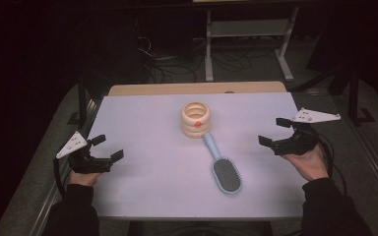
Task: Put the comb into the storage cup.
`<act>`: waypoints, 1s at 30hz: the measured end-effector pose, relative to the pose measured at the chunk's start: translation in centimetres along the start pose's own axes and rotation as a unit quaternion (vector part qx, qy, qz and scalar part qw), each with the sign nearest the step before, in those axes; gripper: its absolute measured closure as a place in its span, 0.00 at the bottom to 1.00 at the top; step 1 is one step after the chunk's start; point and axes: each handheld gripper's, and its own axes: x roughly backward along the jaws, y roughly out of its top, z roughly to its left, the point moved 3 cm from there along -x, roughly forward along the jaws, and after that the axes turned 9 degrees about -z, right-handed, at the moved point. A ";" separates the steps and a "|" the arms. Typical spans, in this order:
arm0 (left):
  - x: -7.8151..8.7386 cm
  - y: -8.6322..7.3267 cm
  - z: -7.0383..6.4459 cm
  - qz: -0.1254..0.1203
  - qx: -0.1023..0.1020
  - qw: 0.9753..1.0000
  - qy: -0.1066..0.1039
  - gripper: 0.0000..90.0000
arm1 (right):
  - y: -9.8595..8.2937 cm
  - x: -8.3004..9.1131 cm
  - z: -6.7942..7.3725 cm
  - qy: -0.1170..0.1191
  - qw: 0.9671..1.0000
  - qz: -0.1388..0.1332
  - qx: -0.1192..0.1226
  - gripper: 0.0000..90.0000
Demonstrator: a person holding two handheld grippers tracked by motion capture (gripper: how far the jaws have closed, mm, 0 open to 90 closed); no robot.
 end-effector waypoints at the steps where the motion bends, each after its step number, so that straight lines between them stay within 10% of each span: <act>1: 0.0 0.0 0.0 0.000 0.000 1.000 -0.001 0.00 | 0.1 -0.1 0.1 0.001 1.000 0.002 0.002 0.00; 30: 0.0 0.0 0.0 0.000 0.001 1.000 -0.002 0.00 | 2.5 -4.0 2.2 0.047 0.997 0.044 0.034 0.00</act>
